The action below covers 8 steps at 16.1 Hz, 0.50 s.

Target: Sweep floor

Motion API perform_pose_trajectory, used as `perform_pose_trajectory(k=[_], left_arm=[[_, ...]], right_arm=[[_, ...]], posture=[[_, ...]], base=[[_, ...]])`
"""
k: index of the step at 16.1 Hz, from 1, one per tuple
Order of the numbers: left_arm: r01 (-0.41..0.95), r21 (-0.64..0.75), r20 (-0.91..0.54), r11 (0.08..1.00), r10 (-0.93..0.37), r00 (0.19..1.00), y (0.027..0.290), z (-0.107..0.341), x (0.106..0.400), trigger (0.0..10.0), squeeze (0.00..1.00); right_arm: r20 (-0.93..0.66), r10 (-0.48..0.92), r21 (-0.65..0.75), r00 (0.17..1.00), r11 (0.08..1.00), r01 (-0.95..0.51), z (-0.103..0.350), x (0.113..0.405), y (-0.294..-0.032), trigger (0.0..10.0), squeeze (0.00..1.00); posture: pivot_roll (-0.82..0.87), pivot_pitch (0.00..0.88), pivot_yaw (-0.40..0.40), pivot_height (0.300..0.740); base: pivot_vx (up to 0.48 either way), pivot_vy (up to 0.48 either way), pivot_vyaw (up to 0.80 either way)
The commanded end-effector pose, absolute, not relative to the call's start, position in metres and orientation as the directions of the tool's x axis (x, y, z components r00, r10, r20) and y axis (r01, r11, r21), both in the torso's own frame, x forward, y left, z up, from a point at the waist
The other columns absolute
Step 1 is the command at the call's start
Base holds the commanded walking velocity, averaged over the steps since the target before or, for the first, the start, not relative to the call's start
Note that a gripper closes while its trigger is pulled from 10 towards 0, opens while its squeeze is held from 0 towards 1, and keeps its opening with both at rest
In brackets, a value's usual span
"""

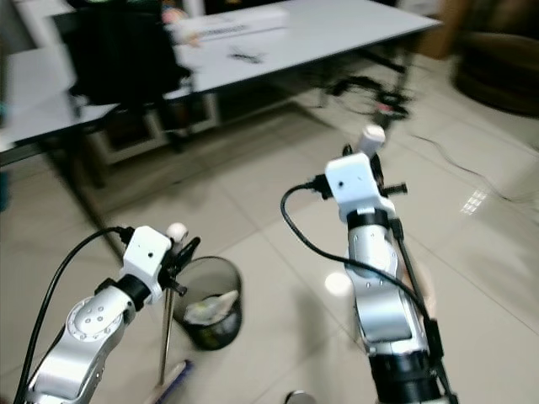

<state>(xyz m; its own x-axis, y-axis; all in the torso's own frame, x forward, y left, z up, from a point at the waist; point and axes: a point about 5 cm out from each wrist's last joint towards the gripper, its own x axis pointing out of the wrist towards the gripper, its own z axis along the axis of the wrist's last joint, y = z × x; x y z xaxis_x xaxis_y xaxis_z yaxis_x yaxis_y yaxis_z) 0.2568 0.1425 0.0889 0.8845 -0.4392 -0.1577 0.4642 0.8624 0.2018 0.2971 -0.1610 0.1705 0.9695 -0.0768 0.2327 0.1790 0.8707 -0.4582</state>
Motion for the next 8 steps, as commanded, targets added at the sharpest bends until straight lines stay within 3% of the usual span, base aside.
perform_pose_trajectory(k=[1, 3, 8], left_arm=[[0.464, 0.222, -0.148, 0.858, -0.441, 0.885, 0.143, 0.092, 0.259, 10.0, 0.00], [0.457, 0.216, -0.123, 0.863, -0.440, 0.890, 0.141, 0.094, 0.263, 10.0, 0.00], [0.446, 0.227, -0.075, 0.866, -0.441, 0.895, 0.134, 0.099, 0.267, 10.0, 0.00]], right_arm=[[0.235, -0.099, -0.425, 0.967, 0.884, 0.194, 0.174, 0.296, -0.161, 10.0, 0.00], [0.110, -0.129, -0.337, 0.985, 0.928, 0.159, 0.155, 0.295, -0.161, 10.0, 0.00], [0.083, -0.127, -0.311, 0.988, 0.939, 0.146, 0.154, 0.292, -0.156, 10.0, 0.00]], posture=[[-0.08, 0.000, 0.069, 0.740], [-0.09, 0.000, 0.069, 0.740], [-0.09, 0.000, 0.077, 0.740]], base=[[0.000, 0.000, -0.80], [0.000, 0.000, -0.80], [0.000, 0.000, -0.80]])
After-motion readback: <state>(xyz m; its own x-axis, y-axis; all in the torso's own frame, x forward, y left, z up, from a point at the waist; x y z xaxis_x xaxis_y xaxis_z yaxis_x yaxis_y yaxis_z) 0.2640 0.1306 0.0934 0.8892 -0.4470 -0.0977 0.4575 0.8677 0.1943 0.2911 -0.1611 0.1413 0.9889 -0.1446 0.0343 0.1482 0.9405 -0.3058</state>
